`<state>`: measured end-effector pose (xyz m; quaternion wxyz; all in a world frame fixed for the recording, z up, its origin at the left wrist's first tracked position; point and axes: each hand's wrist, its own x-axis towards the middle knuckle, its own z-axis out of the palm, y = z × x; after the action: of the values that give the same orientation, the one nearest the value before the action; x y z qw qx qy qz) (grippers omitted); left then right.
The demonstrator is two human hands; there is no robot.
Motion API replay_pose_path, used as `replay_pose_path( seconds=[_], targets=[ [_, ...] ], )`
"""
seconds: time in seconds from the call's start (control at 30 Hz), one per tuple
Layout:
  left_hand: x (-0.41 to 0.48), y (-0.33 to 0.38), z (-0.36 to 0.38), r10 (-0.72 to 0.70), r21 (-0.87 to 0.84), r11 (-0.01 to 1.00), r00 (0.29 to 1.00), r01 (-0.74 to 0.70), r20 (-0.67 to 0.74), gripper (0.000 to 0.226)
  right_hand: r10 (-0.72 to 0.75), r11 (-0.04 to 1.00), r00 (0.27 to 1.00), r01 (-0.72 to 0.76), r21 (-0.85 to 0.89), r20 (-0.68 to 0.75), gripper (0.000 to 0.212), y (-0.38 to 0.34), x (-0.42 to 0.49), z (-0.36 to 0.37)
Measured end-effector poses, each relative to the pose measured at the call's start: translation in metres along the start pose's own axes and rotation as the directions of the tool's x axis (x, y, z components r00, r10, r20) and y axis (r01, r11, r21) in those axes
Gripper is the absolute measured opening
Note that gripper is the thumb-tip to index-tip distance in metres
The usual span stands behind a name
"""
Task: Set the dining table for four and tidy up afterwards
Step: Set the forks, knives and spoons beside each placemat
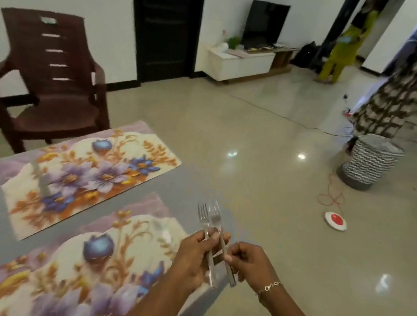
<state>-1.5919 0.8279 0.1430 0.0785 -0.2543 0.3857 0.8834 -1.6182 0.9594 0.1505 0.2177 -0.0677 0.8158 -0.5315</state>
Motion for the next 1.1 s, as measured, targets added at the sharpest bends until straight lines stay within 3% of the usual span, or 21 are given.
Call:
replay_pose_path(
  seconds=[0.23, 0.53, 0.67, 0.83, 1.1],
  targets=[
    [0.076, -0.031, 0.102, -0.031, 0.082, 0.996, 1.0, 0.03, 0.005, 0.016, 0.041, 0.999, 0.995, -0.042, -0.012, -0.096, 0.025, 0.028, 0.045, -0.128],
    [0.215, -0.04, 0.192, -0.013, 0.138, 0.99, 0.998, 0.021, -0.053, 0.035, 0.044, 0.998, 0.997, -0.047, -0.043, -0.066, 0.02, 0.048, 0.172, -0.249],
    [0.284, -0.026, 0.233, -0.01, 0.158, 0.987, 0.989, 0.033, -0.146, 0.04, 0.068, 0.995, 0.998, -0.068, -0.071, -0.011, 0.019, 0.049, 0.241, -0.296],
    [0.345, 0.004, 0.274, 0.002, 0.18, 0.983, 0.987, 0.028, -0.163, 0.041, 0.064, 0.995, 0.995, -0.057, -0.081, 0.079, 0.016, 0.038, 0.316, -0.341],
    [0.435, 0.047, 0.297, 0.067, 0.052, 0.997, 0.954, -0.054, -0.292, 0.034, 0.032, 0.999, 0.947, -0.019, -0.046, 0.318, 0.015, 0.001, 0.437, -0.363]
  ],
)
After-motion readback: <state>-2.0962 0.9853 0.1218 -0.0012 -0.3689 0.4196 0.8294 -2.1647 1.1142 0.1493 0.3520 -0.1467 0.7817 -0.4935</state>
